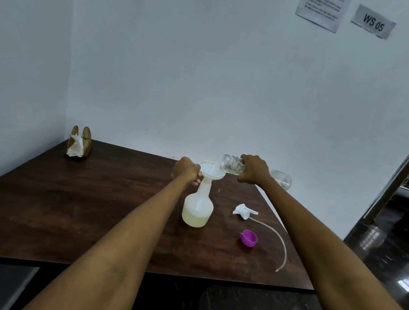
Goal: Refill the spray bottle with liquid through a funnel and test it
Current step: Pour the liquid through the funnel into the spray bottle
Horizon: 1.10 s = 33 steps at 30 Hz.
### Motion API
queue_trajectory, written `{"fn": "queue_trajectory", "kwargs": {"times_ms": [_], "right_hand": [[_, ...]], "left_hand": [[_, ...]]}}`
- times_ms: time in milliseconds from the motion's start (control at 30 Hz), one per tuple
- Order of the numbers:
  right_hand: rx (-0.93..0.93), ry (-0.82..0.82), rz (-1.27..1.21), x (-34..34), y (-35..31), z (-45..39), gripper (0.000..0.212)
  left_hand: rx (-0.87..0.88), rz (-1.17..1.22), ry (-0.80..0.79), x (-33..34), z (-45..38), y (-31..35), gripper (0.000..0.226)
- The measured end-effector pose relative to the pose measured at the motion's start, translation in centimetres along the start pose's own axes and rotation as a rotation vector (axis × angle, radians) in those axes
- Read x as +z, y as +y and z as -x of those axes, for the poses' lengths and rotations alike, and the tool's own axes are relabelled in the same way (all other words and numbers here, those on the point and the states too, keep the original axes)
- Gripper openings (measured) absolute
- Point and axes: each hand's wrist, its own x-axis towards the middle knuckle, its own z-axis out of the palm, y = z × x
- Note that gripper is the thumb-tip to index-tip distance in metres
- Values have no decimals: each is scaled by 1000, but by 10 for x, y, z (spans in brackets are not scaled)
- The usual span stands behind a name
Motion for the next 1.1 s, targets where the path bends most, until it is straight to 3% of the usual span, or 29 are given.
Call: {"fn": "queue_trajectory", "kwargs": {"times_ms": [67, 200, 367, 667, 933, 1100], "right_hand": [[21, -14, -34, 3, 0, 0, 24], [49, -37, -78, 6, -4, 5, 43], [124, -63, -240, 9, -6, 5, 33], [395, -73, -942, 23, 5, 26, 20], [432, -105, -1204, 35, 1, 47, 19], [347, -155, -1307, 39, -10, 65, 20]], "left_hand": [[-1, -3, 0, 0, 0, 0, 37], [3, -6, 3, 0, 0, 0, 36], [7, 7, -1, 1, 1, 0, 35], [8, 40, -8, -1, 5, -2, 36], [-32, 83, -40, -3, 12, -4, 42], [-80, 98, -63, -13, 19, -10, 47]]}}
